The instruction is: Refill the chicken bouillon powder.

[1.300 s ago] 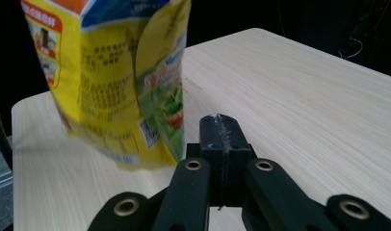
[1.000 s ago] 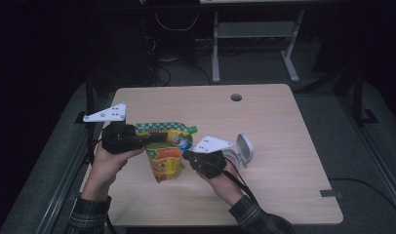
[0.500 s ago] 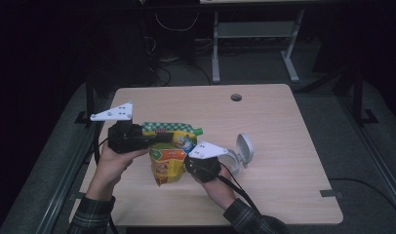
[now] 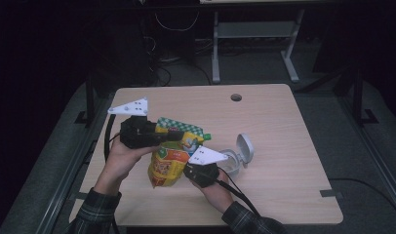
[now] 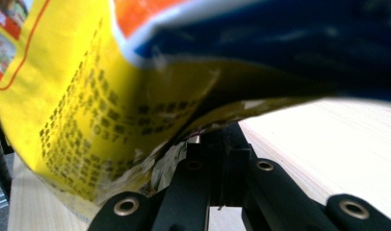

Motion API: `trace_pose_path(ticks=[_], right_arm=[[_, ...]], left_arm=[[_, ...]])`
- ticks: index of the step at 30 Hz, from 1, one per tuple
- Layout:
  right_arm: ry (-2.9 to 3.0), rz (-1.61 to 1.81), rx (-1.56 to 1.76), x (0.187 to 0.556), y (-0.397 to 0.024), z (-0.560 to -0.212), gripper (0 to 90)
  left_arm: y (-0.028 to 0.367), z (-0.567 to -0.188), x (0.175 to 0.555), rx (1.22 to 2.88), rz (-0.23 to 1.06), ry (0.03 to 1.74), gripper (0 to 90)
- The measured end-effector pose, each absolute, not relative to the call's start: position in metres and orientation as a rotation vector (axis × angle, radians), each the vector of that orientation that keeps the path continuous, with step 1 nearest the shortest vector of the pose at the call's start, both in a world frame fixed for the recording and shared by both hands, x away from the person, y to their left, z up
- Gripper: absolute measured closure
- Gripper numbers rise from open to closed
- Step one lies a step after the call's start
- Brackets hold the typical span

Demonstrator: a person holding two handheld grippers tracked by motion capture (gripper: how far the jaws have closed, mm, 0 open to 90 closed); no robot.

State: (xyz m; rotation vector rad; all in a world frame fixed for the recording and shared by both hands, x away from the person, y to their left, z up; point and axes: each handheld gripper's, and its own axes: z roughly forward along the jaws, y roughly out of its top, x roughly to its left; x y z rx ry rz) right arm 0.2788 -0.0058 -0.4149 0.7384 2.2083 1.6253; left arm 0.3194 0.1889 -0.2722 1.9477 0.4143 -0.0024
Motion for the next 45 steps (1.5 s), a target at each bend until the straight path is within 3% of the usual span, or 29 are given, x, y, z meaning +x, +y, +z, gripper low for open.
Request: trace_pose_path(ticks=[45], right_arm=[[2.191,1.752,0.68,0.27,-0.009,-0.429,89.9]], left_arm=[[0.112,-0.277,0.355,2.22,-0.072,0.532,90.0]])
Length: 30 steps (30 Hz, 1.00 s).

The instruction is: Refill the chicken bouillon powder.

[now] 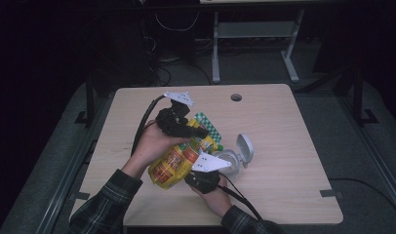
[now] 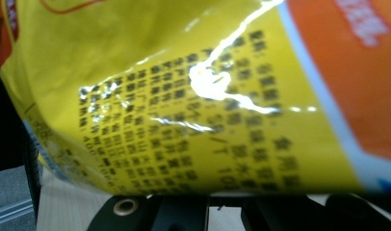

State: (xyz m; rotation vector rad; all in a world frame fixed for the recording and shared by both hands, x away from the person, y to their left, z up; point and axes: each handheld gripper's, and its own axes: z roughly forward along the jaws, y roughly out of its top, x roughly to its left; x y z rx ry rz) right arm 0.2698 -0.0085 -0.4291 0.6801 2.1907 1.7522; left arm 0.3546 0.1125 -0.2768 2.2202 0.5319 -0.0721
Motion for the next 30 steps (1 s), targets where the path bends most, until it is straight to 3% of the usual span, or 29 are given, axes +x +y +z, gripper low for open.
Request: trace_pose_path(ticks=[30], right_arm=[[2.17,1.834,0.692,0.268,-0.013,-0.432,90.0]], left_arm=[[0.072,-0.283,0.371,2.433,-0.103,0.57,90.0]])
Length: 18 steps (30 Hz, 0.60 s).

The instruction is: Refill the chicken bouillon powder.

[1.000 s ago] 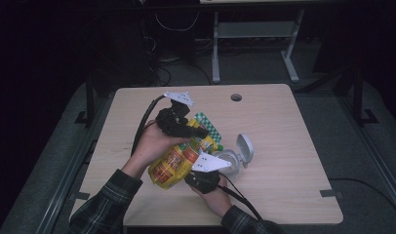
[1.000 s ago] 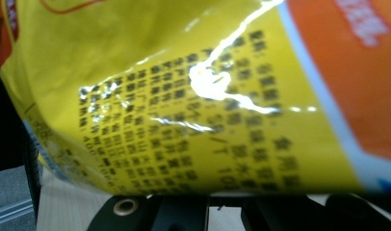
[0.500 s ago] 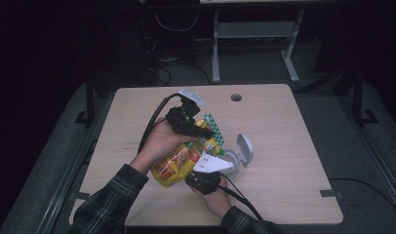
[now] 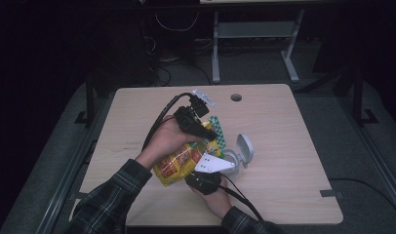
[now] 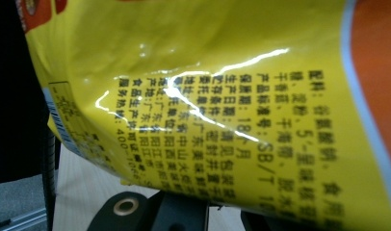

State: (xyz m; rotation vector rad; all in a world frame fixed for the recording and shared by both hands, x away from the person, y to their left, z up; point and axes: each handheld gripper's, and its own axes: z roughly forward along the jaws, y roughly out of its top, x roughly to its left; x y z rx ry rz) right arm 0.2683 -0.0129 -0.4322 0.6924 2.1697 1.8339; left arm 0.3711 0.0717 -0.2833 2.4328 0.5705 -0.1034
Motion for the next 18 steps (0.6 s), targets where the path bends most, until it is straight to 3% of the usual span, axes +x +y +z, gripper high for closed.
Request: trace_pose_path(ticks=[18], right_arm=[[2.14,1.868,0.684,0.267,-0.016,-0.431,90.0]], left_arm=[[0.055,-0.285,0.379,2.511,-0.111,0.602,90.0]])
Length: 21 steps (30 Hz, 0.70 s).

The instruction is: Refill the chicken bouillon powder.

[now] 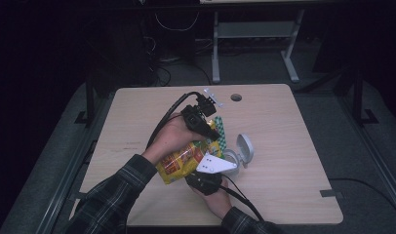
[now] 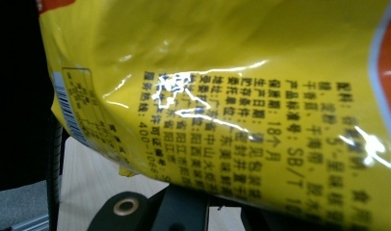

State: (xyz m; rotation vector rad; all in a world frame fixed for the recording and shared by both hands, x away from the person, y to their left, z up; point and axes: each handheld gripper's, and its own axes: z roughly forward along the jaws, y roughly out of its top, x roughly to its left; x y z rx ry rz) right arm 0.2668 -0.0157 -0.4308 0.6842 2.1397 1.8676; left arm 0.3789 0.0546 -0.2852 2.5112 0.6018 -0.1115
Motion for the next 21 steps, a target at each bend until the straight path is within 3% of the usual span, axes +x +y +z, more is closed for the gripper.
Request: trace_pose_path(ticks=[21], right_arm=[[2.142,1.87,0.651,0.2653,-0.0219,-0.4279,90.0]], left_arm=[[0.0448,-0.2865,0.3818,2.538,-0.123,0.619,90.0]])
